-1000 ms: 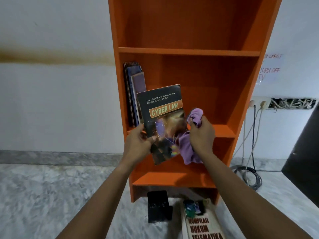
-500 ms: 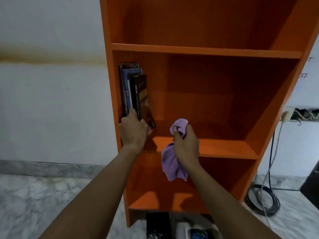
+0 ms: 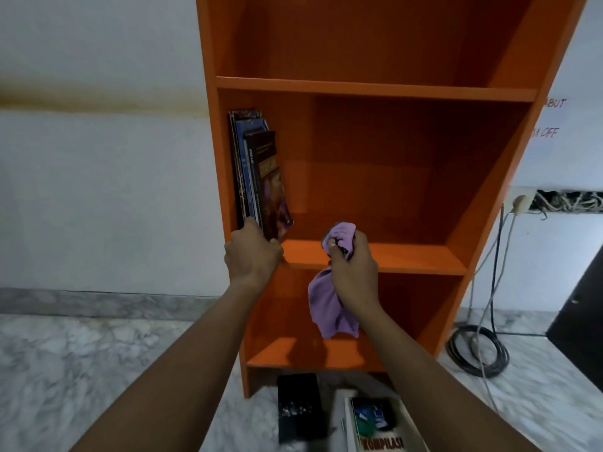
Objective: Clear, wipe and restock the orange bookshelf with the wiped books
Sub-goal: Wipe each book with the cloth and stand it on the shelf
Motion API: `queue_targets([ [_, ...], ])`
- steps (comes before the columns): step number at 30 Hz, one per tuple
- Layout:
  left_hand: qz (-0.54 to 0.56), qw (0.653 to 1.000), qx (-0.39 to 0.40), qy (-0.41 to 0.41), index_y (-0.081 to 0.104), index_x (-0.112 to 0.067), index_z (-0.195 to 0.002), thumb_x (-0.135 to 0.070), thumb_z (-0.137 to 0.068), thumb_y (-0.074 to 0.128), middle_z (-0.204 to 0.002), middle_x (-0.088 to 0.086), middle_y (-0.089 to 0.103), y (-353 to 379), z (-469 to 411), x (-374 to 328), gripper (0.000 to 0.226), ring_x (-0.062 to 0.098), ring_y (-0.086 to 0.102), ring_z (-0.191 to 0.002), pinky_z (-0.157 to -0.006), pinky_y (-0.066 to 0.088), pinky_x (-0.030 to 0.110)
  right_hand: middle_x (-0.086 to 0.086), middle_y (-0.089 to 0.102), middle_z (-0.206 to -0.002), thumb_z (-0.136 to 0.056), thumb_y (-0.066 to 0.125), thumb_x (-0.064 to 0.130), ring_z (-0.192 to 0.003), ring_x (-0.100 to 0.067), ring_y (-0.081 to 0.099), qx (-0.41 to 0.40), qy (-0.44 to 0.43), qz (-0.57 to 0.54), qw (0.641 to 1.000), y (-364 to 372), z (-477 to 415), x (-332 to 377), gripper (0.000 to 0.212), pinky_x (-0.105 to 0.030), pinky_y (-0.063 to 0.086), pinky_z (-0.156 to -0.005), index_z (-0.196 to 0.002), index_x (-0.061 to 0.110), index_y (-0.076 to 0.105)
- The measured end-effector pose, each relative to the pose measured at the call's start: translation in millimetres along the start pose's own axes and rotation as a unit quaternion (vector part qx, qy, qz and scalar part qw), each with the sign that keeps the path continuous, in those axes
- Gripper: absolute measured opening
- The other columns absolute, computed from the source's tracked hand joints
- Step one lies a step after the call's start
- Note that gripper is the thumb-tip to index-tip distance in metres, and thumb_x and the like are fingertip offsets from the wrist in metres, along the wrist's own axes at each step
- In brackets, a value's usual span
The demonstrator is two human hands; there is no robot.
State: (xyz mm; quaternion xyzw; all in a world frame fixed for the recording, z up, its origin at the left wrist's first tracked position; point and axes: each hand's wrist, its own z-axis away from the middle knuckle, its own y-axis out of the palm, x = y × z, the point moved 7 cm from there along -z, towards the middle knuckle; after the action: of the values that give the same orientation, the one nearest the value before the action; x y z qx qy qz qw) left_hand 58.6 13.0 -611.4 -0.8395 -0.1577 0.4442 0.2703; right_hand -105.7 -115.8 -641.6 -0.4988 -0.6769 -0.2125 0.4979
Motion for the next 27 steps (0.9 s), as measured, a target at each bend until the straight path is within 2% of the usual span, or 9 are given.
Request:
queue_targets([
  [5,-0.031,0.997,0.066,0.038,0.055,-0.020,-0.092,-0.029,-0.080,0.062,-0.085,0.005,0.066,17,66,-8,0.017,0.032,0.064,-0.078,-0.069,0.053,0.037,0.003,0.058,-0.075,-0.104,0.060,0.029,-0.047,-0.006,0.047,-0.011,0.020,0.026,0.999,-37,37,-17,0.046,-0.028,0.032,-0.048,-0.144,0.027,0.038],
  [8,-0.026,0.989,0.139,0.036,0.057,-0.021,-0.092,-0.028,-0.078,0.062,-0.085,0.005,0.067,48,124,-1,0.016,0.032,0.062,-0.077,-0.070,0.052,0.037,0.008,0.050,-0.075,-0.103,0.061,0.029,-0.050,-0.006,0.048,-0.031,0.067,0.059,0.996,-63,74,-52,0.048,-0.030,0.031,-0.050,-0.144,0.022,0.036],
  [11,-0.033,0.964,0.262,0.037,0.061,-0.016,-0.091,-0.023,-0.080,0.065,-0.081,0.006,0.067,96,190,18,0.014,0.030,0.062,-0.074,-0.064,0.053,0.039,0.008,0.045,-0.079,-0.100,0.063,0.023,-0.062,-0.013,0.045,-0.026,0.180,0.082,0.980,-87,109,-118,0.015,-0.038,0.037,-0.064,-0.108,0.024,0.050],
  [13,-0.016,0.935,0.354,0.004,0.058,-0.011,-0.077,-0.018,-0.083,0.064,-0.069,0.008,0.061,132,235,40,0.011,0.029,0.058,-0.064,-0.055,0.044,0.036,0.000,0.040,-0.065,-0.094,0.063,0.014,-0.057,-0.019,0.037,-0.026,0.281,0.081,0.956,-103,137,-167,0.030,-0.035,0.031,-0.061,-0.071,0.019,0.044],
  [15,-0.002,0.902,0.428,-0.052,0.058,-0.011,-0.067,-0.017,-0.086,0.065,-0.062,0.009,0.057,164,277,65,0.021,0.025,0.052,-0.056,-0.053,0.039,0.030,-0.011,0.051,-0.063,-0.081,0.063,0.014,-0.059,-0.026,0.046,-0.034,0.376,0.055,0.924,-116,168,-207,0.026,-0.035,0.037,-0.058,-0.060,0.010,0.050],
  [19,0.013,0.830,0.530,-0.170,0.068,-0.009,-0.081,-0.025,-0.084,0.072,-0.079,0.005,0.066,218,350,112,0.017,0.027,0.069,-0.077,-0.062,0.050,0.029,-0.016,0.075,-0.086,-0.071,0.061,0.031,-0.087,-0.035,0.070,-0.039,0.435,0.083,0.896,-131,205,-287,0.024,-0.043,0.058,-0.085,-0.071,0.011,0.075],
  [22,0.031,0.797,0.554,-0.239,0.070,-0.007,-0.108,-0.029,-0.085,0.074,-0.102,0.008,0.070,247,389,134,0.033,0.027,0.068,-0.097,-0.070,0.055,0.031,-0.011,0.073,-0.097,-0.074,0.060,0.031,-0.095,-0.033,0.069,-0.020,0.418,0.169,0.892,-140,219,-307,0.033,-0.037,0.056,-0.081,-0.099,0.011,0.071],
  [25,0.077,0.793,0.527,-0.297,0.071,-0.006,-0.110,-0.024,-0.087,0.073,-0.109,0.010,0.073,268,408,140,0.029,0.030,0.069,-0.101,-0.082,0.057,0.036,-0.020,0.058,-0.127,-0.082,0.058,0.025,-0.115,-0.040,0.059,0.041,0.420,0.278,0.863,-146,245,-335,0.055,-0.044,0.052,-0.097,-0.134,0.010,0.057],
  [27,0.100,0.784,0.513,-0.335,0.074,-0.009,-0.105,-0.025,-0.083,0.075,-0.105,0.010,0.075,278,412,143,0.027,0.029,0.070,-0.097,-0.084,0.059,0.037,-0.020,0.057,-0.127,-0.083,0.052,0.027,-0.115,-0.041,0.060,0.066,0.428,0.294,0.852,-143,264,-351,0.051,-0.046,0.053,-0.096,-0.131,0.010,0.059],
])
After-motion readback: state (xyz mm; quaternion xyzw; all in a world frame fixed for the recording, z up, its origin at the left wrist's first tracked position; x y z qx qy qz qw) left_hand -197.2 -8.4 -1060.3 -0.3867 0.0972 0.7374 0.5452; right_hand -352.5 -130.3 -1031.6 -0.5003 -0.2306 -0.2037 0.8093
